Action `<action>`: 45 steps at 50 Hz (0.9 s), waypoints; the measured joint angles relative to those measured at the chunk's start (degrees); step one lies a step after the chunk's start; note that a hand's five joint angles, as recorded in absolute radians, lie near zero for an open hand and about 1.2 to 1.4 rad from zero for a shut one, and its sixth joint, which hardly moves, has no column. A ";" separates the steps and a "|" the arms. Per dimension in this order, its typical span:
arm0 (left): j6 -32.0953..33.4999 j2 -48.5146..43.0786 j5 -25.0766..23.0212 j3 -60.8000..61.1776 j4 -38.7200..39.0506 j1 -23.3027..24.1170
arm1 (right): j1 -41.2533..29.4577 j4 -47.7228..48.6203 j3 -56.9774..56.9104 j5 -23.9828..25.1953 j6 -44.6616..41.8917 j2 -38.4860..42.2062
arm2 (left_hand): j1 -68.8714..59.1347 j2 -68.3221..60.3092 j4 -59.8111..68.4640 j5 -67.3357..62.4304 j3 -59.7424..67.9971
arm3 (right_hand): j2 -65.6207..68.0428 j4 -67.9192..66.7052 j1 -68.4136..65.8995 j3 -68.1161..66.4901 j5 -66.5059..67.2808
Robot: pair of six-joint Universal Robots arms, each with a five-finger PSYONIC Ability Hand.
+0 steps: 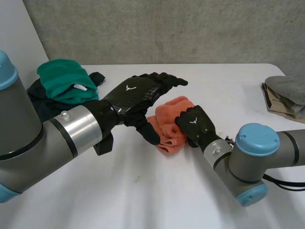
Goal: Fold the laundry.
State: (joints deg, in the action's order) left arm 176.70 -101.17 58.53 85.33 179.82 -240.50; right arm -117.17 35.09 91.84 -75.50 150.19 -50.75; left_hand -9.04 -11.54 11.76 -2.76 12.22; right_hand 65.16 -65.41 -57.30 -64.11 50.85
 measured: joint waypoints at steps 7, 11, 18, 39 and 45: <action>-0.90 0.56 0.07 -0.77 0.24 -0.42 | -0.01 3.15 -5.46 -1.31 3.47 -0.50 | 0.00 0.00 0.00 0.00 0.00 | 0.52 -2.75 0.00 -0.97 0.39; -1.77 0.98 0.25 -1.87 0.46 -0.78 | 2.15 4.15 -11.45 -4.80 7.56 -1.87 | 0.00 0.00 0.00 0.00 0.00 | 0.52 -2.99 0.00 -0.97 0.40; -3.30 1.79 0.46 -4.00 0.74 -1.06 | 9.26 4.24 -21.11 -10.24 11.94 -3.84 | 0.00 0.00 0.00 0.00 0.00 | 0.52 -3.05 0.00 -1.66 1.73; -4.40 -0.66 0.83 -2.00 3.71 1.81 | 41.27 13.30 -34.09 9.00 15.42 16.69 | 0.00 0.00 0.00 0.00 0.00 | 0.83 -3.26 0.00 -2.05 2.35; -4.41 -0.93 0.90 -1.24 4.42 2.12 | 46.16 14.22 -32.39 14.32 13.70 20.94 | 0.00 0.00 0.00 0.00 0.00 | 0.83 -3.26 0.00 -2.05 3.96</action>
State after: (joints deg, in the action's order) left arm 172.29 -102.10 59.43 84.09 184.24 -238.38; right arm -71.01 49.31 59.45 -61.18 163.89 -29.81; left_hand -9.04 -11.54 11.76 -2.76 12.22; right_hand 65.99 -68.67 -57.30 -66.16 54.81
